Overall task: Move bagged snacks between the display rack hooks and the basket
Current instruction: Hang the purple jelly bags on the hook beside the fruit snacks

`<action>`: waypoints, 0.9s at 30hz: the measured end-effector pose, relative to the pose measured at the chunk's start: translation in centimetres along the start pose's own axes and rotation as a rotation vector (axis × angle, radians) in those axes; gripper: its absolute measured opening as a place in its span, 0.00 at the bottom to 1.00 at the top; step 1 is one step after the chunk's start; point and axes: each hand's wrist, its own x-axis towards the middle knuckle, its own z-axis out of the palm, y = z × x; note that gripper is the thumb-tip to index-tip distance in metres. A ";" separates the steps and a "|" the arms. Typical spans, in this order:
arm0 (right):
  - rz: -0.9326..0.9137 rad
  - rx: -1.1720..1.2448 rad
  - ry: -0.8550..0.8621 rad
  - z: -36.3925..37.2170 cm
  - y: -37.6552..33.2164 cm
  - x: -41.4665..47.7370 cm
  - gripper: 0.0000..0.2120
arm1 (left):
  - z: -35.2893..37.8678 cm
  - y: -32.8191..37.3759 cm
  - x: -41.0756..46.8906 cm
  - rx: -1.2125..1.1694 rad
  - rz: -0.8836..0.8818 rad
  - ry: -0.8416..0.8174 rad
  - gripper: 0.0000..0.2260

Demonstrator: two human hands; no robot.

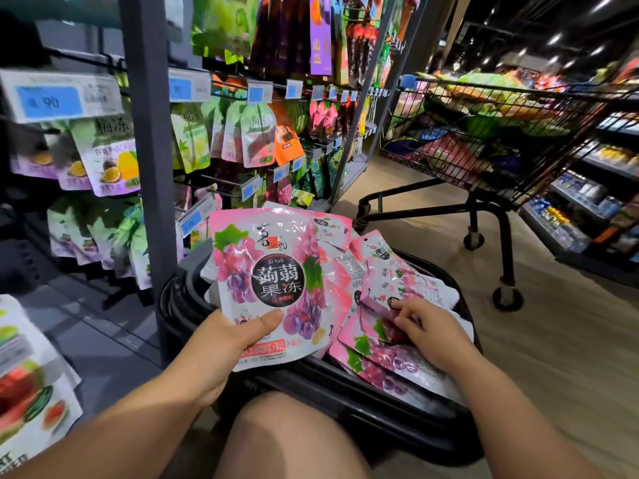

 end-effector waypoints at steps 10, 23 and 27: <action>-0.077 0.382 0.451 -4.9 -5.5 -1.3 0.05 | 0.2 1.1 -0.5 -0.001 0.015 0.034 0.18; -0.067 1.220 0.265 -4.4 -14.6 0.4 0.09 | -1.0 5.1 -1.1 0.074 0.142 0.127 0.17; -0.010 1.295 0.189 -3.5 -17.4 1.0 0.08 | -0.9 6.4 -2.0 0.117 0.154 0.140 0.18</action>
